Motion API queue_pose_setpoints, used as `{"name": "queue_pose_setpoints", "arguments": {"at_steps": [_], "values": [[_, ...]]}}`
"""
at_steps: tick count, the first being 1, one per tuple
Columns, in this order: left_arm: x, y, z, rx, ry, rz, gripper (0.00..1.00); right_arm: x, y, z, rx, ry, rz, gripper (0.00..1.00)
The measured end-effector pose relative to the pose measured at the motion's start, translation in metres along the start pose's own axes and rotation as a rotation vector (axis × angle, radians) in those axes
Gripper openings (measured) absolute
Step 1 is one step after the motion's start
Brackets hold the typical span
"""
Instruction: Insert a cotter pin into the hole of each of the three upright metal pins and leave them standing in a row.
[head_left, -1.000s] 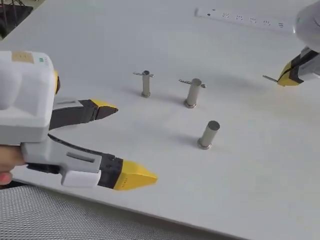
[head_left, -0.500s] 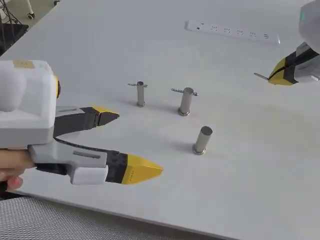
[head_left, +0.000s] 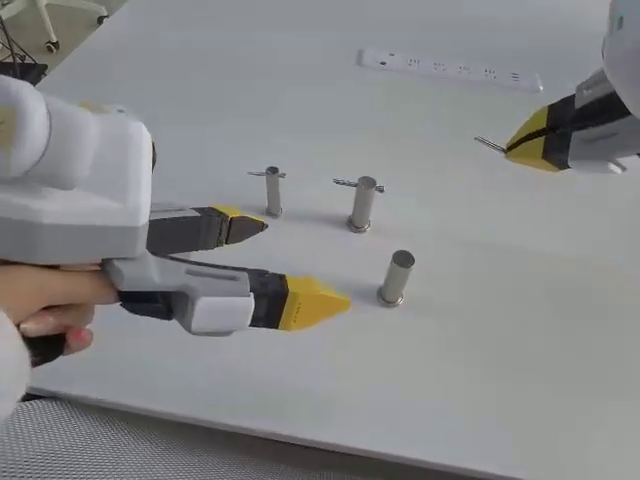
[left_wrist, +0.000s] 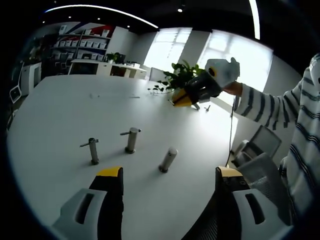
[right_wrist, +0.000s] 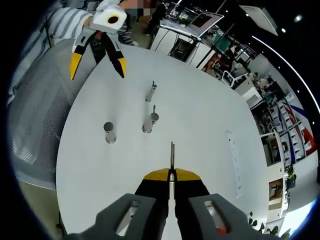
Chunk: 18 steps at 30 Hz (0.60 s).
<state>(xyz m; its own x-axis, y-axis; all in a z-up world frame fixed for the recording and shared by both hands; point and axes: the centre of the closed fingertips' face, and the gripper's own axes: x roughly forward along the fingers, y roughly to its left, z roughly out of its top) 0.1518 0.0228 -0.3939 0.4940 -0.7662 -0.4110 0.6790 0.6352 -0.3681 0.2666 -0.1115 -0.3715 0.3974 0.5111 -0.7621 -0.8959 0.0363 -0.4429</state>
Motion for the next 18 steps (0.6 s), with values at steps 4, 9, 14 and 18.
{"name": "queue_pose_setpoints", "arguments": {"at_steps": [4, 9, 14, 18], "values": [[0.005, 0.001, 0.006, -0.003, -0.009, -0.003, 0.69, -0.007, 0.008, 0.017, -0.021, -0.037, -0.024, 0.00], [0.015, -0.001, 0.016, -0.008, -0.024, -0.016, 0.63, -0.009, 0.020, 0.034, -0.037, -0.081, -0.043, 0.00], [0.024, -0.003, 0.025, -0.027, -0.042, -0.020, 0.55, -0.005, 0.034, 0.043, -0.041, -0.102, -0.050, 0.00], [0.031, -0.006, 0.033, -0.064, -0.053, -0.026, 0.51, 0.000, 0.045, 0.051, -0.058, -0.117, -0.066, 0.00]]}}
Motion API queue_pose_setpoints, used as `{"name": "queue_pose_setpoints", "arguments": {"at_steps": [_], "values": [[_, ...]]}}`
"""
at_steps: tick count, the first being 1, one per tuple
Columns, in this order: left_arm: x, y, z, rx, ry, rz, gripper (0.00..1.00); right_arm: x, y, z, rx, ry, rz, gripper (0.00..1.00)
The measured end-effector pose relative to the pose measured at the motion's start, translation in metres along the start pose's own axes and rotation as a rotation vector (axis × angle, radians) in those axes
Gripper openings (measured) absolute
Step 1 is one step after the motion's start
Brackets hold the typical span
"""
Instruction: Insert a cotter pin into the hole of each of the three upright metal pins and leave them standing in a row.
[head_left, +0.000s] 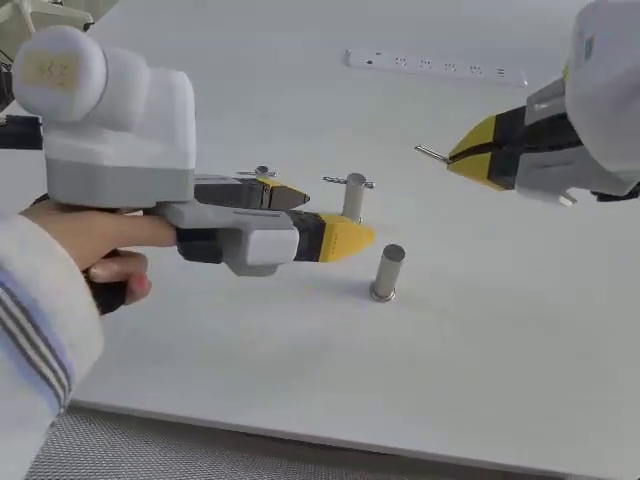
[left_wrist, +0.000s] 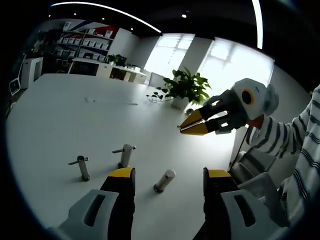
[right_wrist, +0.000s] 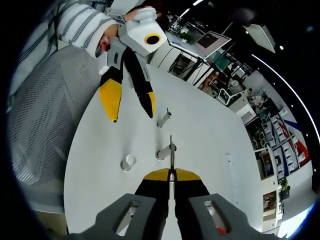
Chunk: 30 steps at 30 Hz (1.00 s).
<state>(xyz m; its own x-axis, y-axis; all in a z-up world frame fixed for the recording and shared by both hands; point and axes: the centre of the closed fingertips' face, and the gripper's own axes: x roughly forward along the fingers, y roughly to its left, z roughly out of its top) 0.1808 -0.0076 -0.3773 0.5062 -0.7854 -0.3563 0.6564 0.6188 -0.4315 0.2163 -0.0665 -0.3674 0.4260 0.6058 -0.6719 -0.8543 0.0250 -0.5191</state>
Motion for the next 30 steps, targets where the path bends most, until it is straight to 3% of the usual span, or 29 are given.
{"name": "queue_pose_setpoints", "arguments": {"at_steps": [4, 13, 18, 30], "values": [[0.007, -0.005, 0.009, -0.010, -0.031, -0.011, 0.41, 0.004, 0.008, 0.007, -0.018, -0.013, -0.006, 0.00], [0.019, -0.012, 0.016, -0.049, -0.048, -0.040, 0.24, 0.008, 0.019, 0.018, -0.070, -0.022, 0.001, 0.00], [0.022, -0.014, 0.017, -0.062, -0.044, -0.053, 0.13, 0.010, 0.024, 0.019, -0.092, -0.016, 0.013, 0.00], [0.024, -0.014, 0.014, -0.082, -0.034, -0.055, 0.00, 0.013, 0.031, 0.028, -0.097, -0.038, 0.021, 0.00]]}}
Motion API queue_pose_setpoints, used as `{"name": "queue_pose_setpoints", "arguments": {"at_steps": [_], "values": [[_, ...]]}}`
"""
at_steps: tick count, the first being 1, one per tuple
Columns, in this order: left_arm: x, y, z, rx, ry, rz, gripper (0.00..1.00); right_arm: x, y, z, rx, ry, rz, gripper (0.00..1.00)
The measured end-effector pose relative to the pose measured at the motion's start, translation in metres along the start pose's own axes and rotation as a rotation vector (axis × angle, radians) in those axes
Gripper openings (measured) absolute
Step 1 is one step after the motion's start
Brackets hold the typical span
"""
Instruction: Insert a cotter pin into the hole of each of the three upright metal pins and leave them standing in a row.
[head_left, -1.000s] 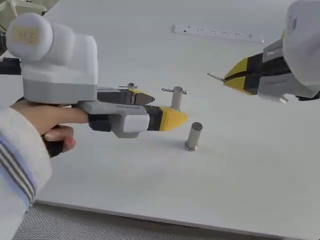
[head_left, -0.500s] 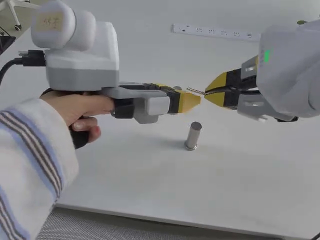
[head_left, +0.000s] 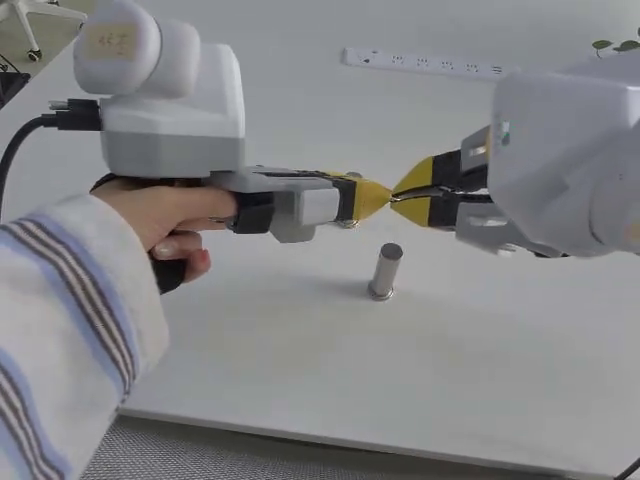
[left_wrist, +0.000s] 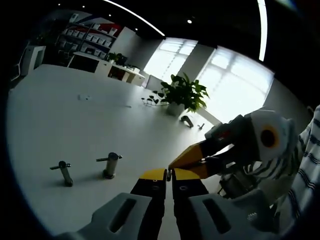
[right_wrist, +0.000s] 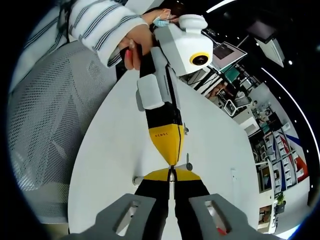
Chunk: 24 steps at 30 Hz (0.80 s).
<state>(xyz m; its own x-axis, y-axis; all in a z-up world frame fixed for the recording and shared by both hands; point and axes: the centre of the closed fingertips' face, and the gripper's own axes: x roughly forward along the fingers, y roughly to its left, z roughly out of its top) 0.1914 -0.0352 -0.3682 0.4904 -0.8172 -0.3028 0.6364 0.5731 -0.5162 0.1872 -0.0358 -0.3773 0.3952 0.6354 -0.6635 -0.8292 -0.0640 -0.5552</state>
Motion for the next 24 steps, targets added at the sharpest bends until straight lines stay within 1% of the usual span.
{"name": "queue_pose_setpoints", "arguments": {"at_steps": [8, 13, 15, 18, 20, 24], "values": [[0.000, -0.001, -0.009, -0.009, 0.036, -0.013, 0.00, 0.002, 0.005, 0.001, -0.003, 0.001, 0.012, 0.00], [-0.002, -0.002, -0.013, 0.016, 0.053, -0.024, 0.00, 0.003, 0.009, 0.002, -0.007, -0.002, 0.015, 0.00], [-0.003, -0.003, -0.014, -0.013, 0.053, -0.018, 0.00, 0.002, 0.010, 0.003, -0.007, -0.003, 0.013, 0.00], [-0.004, -0.003, -0.013, -0.035, 0.051, -0.012, 0.00, 0.002, 0.009, 0.004, -0.003, -0.008, 0.008, 0.00], [-0.005, -0.004, -0.014, -0.091, 0.058, -0.007, 0.00, 0.002, 0.009, 0.005, 0.011, -0.012, 0.008, 0.00], [-0.006, -0.004, -0.014, -0.096, 0.058, -0.002, 0.00, 0.002, 0.009, 0.005, 0.019, -0.019, -0.001, 0.00]]}}
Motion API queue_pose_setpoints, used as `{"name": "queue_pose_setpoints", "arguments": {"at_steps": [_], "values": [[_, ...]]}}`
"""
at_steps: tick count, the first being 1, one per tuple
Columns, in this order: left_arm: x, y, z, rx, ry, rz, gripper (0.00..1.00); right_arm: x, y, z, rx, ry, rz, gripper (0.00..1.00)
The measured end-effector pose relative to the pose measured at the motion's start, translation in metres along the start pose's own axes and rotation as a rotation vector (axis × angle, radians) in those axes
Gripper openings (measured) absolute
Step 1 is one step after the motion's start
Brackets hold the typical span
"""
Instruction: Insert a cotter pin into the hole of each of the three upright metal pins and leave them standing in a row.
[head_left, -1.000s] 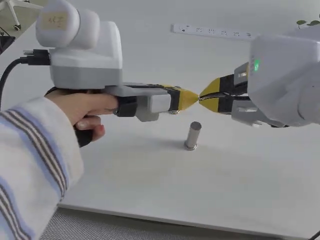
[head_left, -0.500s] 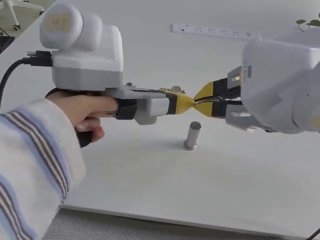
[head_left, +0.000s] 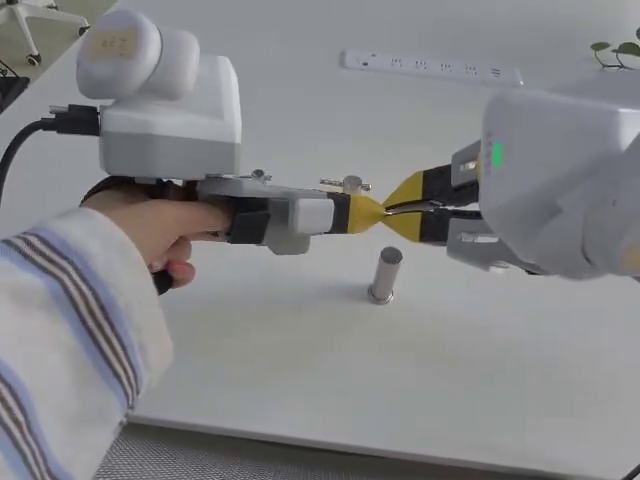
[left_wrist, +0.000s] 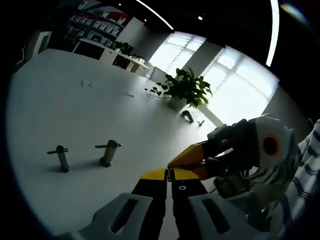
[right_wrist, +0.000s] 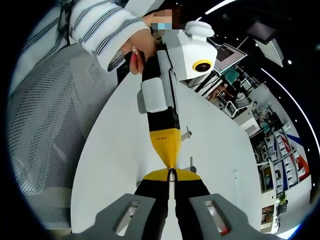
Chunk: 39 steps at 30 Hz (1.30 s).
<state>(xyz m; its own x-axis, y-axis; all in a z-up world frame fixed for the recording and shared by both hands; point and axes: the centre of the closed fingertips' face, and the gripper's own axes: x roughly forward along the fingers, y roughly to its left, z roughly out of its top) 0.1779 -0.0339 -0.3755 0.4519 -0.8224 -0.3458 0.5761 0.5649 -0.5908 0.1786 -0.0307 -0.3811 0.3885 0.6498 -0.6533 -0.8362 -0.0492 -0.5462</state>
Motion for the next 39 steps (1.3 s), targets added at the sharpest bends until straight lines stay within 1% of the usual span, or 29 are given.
{"name": "queue_pose_setpoints", "arguments": {"at_steps": [3, 6, 8, 9, 11, 13, 15, 16, 17, 20, 23, 24, 25, 26, 27, 28, 29, 30, 31, 32, 33, 35, 36, 38, 39], "values": [[-0.001, -0.001, 0.001, -0.003, -0.007, 0.001, 0.00, 0.000, -0.001, 0.001, 0.007, -0.014, -0.004, 0.00], [-0.002, -0.002, 0.001, 0.001, -0.008, -0.001, 0.00, 0.001, -0.001, -0.003, 0.024, -0.006, 0.002, 0.01], [-0.003, 0.002, 0.003, 0.001, -0.006, -0.002, 0.00, 0.002, -0.002, -0.006, 0.049, -0.006, 0.000, 0.11], [-0.004, 0.003, 0.002, 0.004, -0.005, -0.002, 0.00, 0.003, -0.002, -0.009, 0.074, -0.004, 0.001, 0.18], [-0.005, 0.003, 0.002, 0.019, -0.002, -0.002, 0.00, 0.004, -0.003, -0.013, 0.109, -0.006, 0.002, 0.22], [-0.007, 0.003, 0.001, 0.034, 0.001, -0.002, 0.00, 0.003, -0.001, -0.016, 0.180, -0.013, 0.017, 0.24], [-0.009, 0.003, 0.003, 0.072, -0.003, 0.009, 0.00, 0.004, 0.001, -0.018, 0.231, -0.018, 0.039, 0.28], [-0.010, 0.003, 0.003, 0.092, 0.000, 0.013, 0.00, 0.004, 0.004, -0.020, 0.260, -0.017, 0.062, 0.29], [-0.011, 0.003, 0.003, 0.099, 0.000, 0.014, 0.00, 0.004, 0.004, -0.021, 0.272, -0.018, 0.066, 0.29], [-0.013, 0.002, 0.003, 0.156, 0.003, 0.012, 0.00, 0.004, 0.008, -0.022, 0.341, -0.035, 0.102, 0.30], [-0.014, -0.001, 0.003, 0.197, 0.002, -0.001, 0.00, 0.003, 0.011, -0.018, 0.410, -0.072, 0.137, 0.30], [-0.015, -0.002, 0.004, 0.219, -0.006, -0.005, 0.00, 0.003, 0.011, -0.017, 0.443, -0.084, 0.142, 0.30], [-0.015, -0.003, 0.004, 0.237, -0.009, -0.010, 0.00, 0.003, 0.011, -0.016, 0.455, -0.094, 0.153, 0.30], [-0.016, -0.005, 0.004, 0.271, -0.005, -0.021, 0.00, 0.003, 0.014, -0.016, 0.478, -0.104, 0.172, 0.30], [-0.016, -0.006, 0.004, 0.287, -0.007, -0.023, 0.00, 0.003, 0.015, -0.016, 0.491, -0.108, 0.183, 0.30], [-0.016, -0.009, 0.002, 0.305, 0.001, -0.037, 0.00, 0.003, 0.018, -0.017, 0.499, -0.112, 0.207, 0.29], [-0.016, -0.008, 0.002, 0.330, 0.005, -0.046, 0.00, 0.003, 0.020, -0.017, 0.506, -0.111, 0.224, 0.28], [-0.017, -0.008, 0.003, 0.368, -0.002, -0.046, 0.00, 0.004, 0.020, -0.018, 0.513, -0.109, 0.220, 0.27], [-0.017, -0.009, 0.001, 0.401, 0.006, -0.054, 0.00, 0.004, 0.021, -0.018, 0.511, -0.115, 0.222, 0.27], [-0.017, -0.010, 0.001, 0.417, 0.010, -0.054, 0.00, 0.003, 0.024, -0.015, 0.518, -0.123, 0.235, 0.27], [-0.017, -0.011, 0.000, 0.457, 0.015, -0.063, 0.00, 0.002, 0.028, -0.011, 0.550, -0.139, 0.260, 0.27], [-0.018, -0.014, -0.001, 0.533, 0.008, -0.082, 0.00, 0.001, 0.029, -0.008, 0.557, -0.157, 0.266, 0.26], [-0.018, -0.016, -0.001, 0.553, 0.009, -0.091, 0.00, 0.000, 0.029, -0.008, 0.555, -0.158, 0.266, 0.26], [-0.019, -0.018, -0.003, 0.567, 0.012, -0.103, 0.00, 0.000, 0.030, -0.007, 0.553, -0.161, 0.272, 0.23], [-0.019, -0.020, -0.003, 0.582, 0.013, -0.116, 0.00, 0.000, 0.030, -0.007, 0.551, -0.164, 0.276, 0.22]]}}
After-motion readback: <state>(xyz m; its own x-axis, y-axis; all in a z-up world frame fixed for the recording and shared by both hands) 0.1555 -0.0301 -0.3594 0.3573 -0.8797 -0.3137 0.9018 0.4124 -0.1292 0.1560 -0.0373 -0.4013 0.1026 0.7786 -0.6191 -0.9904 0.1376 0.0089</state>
